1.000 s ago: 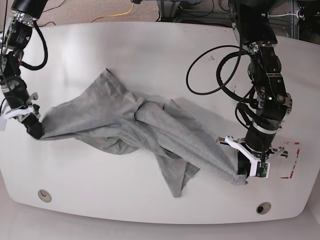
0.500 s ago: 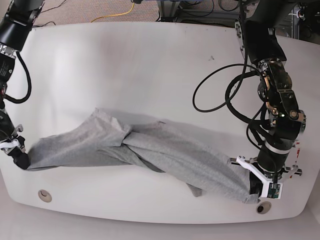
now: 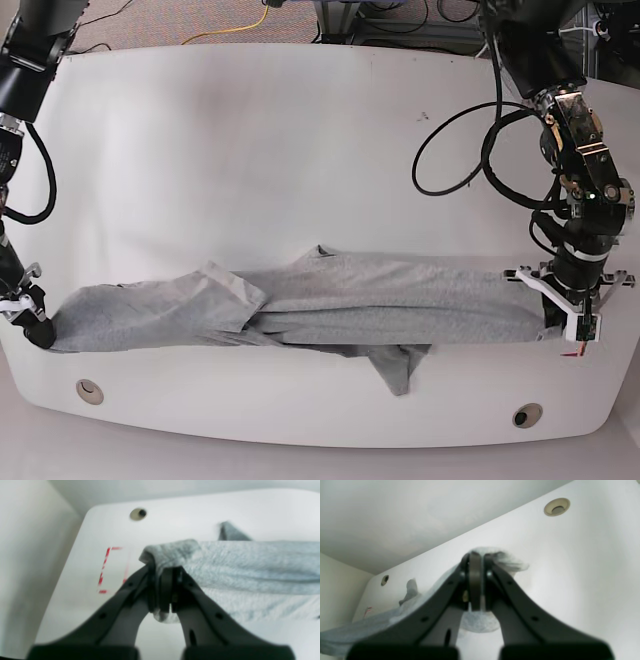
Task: Layout the t-shirt on the table in an organized manner, then fold the t-shirt properly
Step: 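Stretch the shirt between both grippers, pulling them apart and lifting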
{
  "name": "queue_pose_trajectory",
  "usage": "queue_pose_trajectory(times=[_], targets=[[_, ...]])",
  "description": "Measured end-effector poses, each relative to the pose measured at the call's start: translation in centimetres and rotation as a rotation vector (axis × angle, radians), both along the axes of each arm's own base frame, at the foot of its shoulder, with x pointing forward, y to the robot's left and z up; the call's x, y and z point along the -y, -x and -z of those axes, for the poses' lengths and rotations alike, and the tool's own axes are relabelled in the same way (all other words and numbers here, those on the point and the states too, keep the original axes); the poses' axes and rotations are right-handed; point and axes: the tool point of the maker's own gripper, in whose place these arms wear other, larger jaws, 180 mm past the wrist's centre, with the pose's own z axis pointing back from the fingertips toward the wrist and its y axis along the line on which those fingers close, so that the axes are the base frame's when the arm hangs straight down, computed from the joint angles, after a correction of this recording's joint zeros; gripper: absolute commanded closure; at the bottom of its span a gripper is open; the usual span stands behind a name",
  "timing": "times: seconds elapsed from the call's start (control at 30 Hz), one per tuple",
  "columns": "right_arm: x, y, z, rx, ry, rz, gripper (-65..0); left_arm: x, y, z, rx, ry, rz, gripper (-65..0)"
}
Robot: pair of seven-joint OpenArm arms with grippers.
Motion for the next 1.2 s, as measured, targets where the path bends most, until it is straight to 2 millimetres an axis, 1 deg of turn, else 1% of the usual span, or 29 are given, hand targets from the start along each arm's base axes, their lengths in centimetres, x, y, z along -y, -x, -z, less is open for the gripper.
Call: queue_pose_trajectory(times=[0.07, 0.17, 0.23, 0.33, 0.43, 0.5, 0.63, 0.77, 0.93, 1.1, 1.2], targets=[[0.0, 0.0, 0.1, -0.001, 0.0, 0.002, 0.0, -0.1, 0.5, 0.8, -0.02, -0.001, 0.001, 0.0], [-0.1, 0.2, 0.5, -0.009, -0.003, -0.002, 0.0, 0.0, 1.5, 2.6, -0.067, 0.0, 0.001, 0.0], [-0.1, 0.5, 1.2, -0.024, -0.003, -0.001, 0.0, 0.0, 2.3, 3.9, -0.101, 0.0, 0.001, 0.0], [-0.2, 1.5, 3.1, -0.073, -0.007, -0.004, 0.0, -0.6, 3.6, 5.4, -0.14, 0.017, -0.014, 0.0], [-0.3, 2.3, 4.9, -0.121, -0.014, -0.002, 0.0, -1.9, 4.8, 6.4, -0.167, 0.019, -0.054, 0.0], [-0.3, 2.7, 5.6, -0.14, -0.017, -0.001, 0.0, -2.5, 5.4, 6.9, -0.184, 0.015, -0.072, 0.0], [-0.6, 3.4, 6.0, -0.154, -0.004, -0.013, 0.0, -3.2, 6.9, 8.1, -0.227, -0.003, -0.07, 0.0], [-1.4, 4.6, 6.3, -0.175, 0.021, -0.041, 0.0, -3.9, 8.9, 9.7, -0.29, -0.044, -0.038, 0.0], [-1.4, 6.3, 7.2, -0.226, 0.025, -0.051, 0.0, -4.8, 11.3, 11.3, -0.36, -0.075, -0.021, 0.0], [-1.4, 8.0, 9.3, -0.289, 0.022, -0.052, 0.0, -5.8, 13.8, 12.7, -0.425, -0.091, -0.026, 0.0], [-1.8, 9.3, 11.0, -0.335, 0.003, -0.053, 0.0, -6.6, 14.9, 13.1, -0.455, -0.116, -0.021, 0.0]])
